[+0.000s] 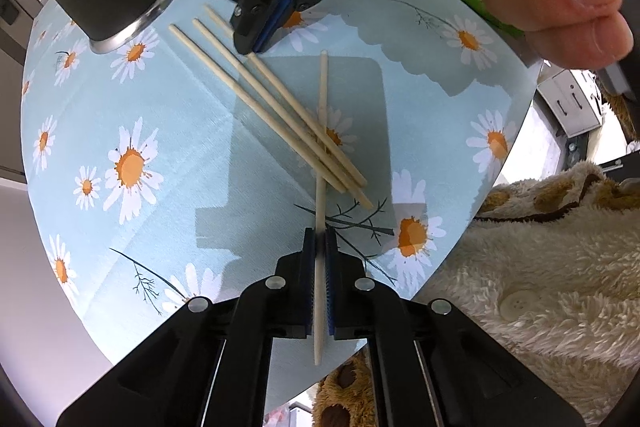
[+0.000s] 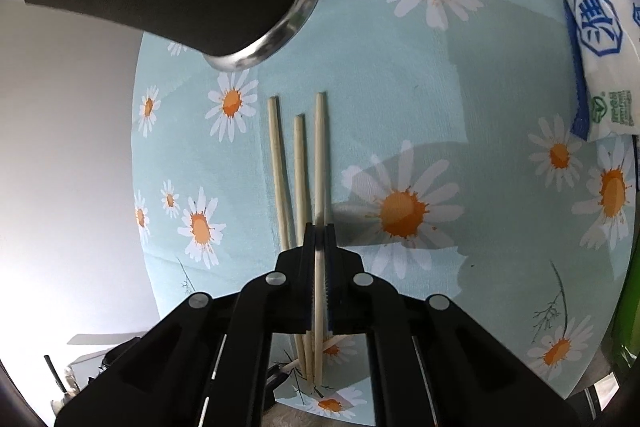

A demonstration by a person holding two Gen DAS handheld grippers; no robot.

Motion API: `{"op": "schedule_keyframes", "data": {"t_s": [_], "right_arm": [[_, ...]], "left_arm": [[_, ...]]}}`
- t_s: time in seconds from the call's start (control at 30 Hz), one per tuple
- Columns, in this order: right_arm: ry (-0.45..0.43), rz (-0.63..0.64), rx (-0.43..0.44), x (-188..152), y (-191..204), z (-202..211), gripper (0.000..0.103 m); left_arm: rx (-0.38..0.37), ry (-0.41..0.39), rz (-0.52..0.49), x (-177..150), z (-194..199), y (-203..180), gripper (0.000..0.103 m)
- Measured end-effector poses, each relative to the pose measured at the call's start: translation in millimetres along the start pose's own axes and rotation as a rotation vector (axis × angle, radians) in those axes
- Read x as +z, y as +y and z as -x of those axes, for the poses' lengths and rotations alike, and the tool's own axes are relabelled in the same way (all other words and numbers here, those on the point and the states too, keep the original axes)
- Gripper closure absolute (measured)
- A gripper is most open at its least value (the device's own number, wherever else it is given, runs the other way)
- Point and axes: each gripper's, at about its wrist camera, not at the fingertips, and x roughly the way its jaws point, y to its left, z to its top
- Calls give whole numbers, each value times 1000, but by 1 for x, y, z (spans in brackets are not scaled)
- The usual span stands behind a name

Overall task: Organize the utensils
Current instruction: 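Grasp a chopstick with the left gripper while the right gripper lifts its chopstick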

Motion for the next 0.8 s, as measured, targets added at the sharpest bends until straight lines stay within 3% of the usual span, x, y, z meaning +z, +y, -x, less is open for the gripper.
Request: {"op": "schedule_keyframes", "data": {"t_s": [0.2, 0.47, 0.8], "right_arm": [[-38, -2, 30, 3, -8, 23, 98], [-80, -4, 57, 2, -19, 48, 98], [-152, -20, 74, -4, -36, 87, 98]], "left_arm": [[-43, -16, 6, 6, 8, 2, 100], [-164, -46, 35, 15, 19, 7, 100], [-259, -48, -18, 30, 20, -12, 100]]}}
